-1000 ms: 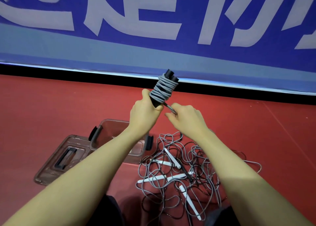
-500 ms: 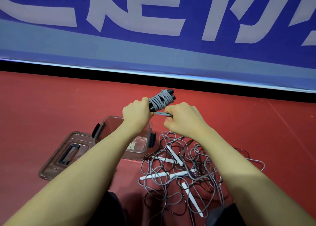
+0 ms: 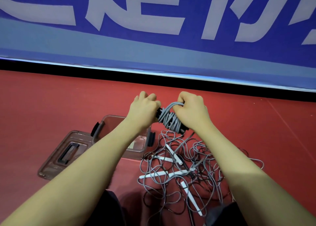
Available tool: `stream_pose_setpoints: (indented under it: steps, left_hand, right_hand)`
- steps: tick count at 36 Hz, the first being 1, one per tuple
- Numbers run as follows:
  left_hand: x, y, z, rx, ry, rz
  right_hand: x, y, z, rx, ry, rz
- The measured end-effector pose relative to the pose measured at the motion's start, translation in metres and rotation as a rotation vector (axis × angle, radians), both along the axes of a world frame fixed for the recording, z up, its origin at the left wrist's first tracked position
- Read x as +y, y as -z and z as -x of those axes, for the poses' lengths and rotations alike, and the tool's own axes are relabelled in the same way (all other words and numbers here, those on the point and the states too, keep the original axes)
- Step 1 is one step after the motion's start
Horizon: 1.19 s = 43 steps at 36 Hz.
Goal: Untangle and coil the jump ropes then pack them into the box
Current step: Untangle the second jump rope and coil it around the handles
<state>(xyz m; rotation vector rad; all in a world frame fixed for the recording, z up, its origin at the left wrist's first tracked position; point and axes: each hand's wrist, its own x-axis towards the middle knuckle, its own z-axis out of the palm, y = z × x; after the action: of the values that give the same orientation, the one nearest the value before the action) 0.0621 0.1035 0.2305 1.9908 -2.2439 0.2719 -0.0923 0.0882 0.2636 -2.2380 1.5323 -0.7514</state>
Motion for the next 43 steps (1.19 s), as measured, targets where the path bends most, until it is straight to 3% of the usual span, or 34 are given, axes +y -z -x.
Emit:
stream_pose_setpoints:
  steps: [3,8,11,15,18,22,25,28,34,43]
  left_hand:
    - [0.001,-0.002,-0.001,0.036,0.023,-0.007]
    - [0.002,0.001,-0.010,0.193,0.321,0.226]
    - [-0.001,-0.001,-0.013,0.164,0.464,0.267]
    - [0.003,-0.007,-0.009,0.183,0.513,0.325]
    - [0.008,-0.014,-0.003,0.311,0.530,0.379]
    - [0.009,-0.015,0.003,0.542,0.355,0.380]
    - [0.014,-0.021,0.011,0.754,0.097,0.309]
    - [0.013,-0.027,0.018,0.865,-0.093,0.234]
    - [0.006,-0.023,0.017,0.709,-0.253,0.174]
    - [0.000,-0.015,0.006,0.449,-0.320,0.233]
  right_hand:
    - [-0.002,0.001,0.000,-0.038,0.017,-0.033]
    - [-0.011,0.004,0.004,-0.119,0.024,-0.058]
    - [-0.015,0.002,0.007,-0.168,0.036,-0.069]
    - [-0.017,0.001,0.012,-0.157,0.017,-0.073]
    - [-0.017,0.001,0.011,-0.156,0.016,-0.068]
    - [-0.016,0.000,0.010,-0.197,-0.012,-0.063]
    - [-0.010,-0.003,0.007,0.083,-0.049,0.112]
    - [-0.006,0.001,0.003,0.146,-0.118,0.153]
    - [-0.004,0.010,0.000,0.186,-0.190,0.125]
    - [0.006,0.002,-0.006,0.189,-0.323,0.026]
